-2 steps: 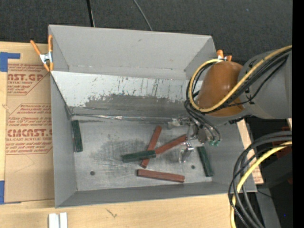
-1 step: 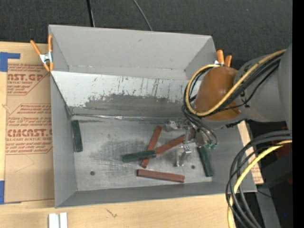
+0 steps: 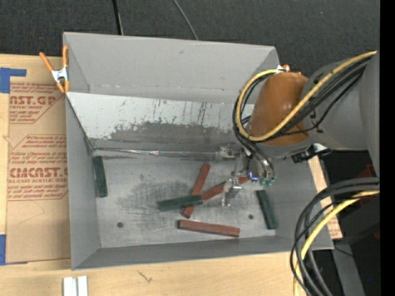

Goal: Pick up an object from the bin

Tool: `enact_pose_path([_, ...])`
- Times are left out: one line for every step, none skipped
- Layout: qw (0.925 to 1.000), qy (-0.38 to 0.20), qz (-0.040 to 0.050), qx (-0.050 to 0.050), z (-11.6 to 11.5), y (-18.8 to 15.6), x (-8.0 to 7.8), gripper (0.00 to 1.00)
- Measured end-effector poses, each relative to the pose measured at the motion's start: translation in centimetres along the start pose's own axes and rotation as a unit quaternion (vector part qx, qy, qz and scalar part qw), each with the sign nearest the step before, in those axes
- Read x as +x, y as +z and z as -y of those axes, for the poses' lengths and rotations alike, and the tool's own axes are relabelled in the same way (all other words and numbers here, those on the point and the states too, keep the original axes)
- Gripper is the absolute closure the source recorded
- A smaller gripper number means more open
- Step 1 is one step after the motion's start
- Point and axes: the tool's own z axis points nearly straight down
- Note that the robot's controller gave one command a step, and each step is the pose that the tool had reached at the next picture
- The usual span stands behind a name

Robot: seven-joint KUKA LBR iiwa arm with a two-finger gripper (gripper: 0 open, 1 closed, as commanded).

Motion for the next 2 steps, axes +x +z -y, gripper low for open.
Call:
enact_pose_path([0.9968,-0.080,0.0005,-0.001,2.00,3.65,0.20,0.00])
enact_pose_path([0.9996,-0.029,-0.0033,0.000,1.75,3.18,0.79,1.00])
